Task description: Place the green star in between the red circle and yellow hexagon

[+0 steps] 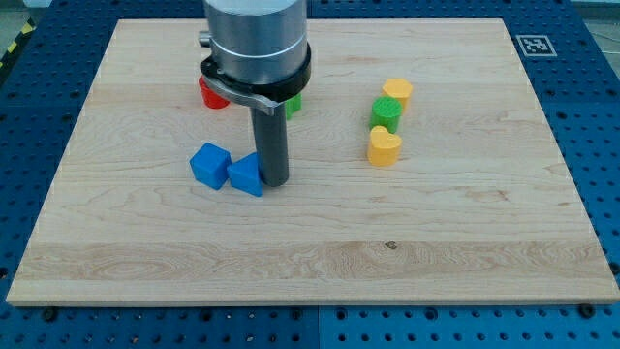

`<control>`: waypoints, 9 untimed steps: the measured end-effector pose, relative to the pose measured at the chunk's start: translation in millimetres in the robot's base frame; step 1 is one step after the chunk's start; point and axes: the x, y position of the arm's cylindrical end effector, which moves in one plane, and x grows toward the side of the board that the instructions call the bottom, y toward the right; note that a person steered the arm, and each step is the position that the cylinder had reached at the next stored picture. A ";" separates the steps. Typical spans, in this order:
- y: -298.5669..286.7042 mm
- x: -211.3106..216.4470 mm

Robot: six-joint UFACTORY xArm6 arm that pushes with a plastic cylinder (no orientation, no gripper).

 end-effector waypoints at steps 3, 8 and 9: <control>-23.3 0.0; -26.2 -42.1; -20.3 -54.0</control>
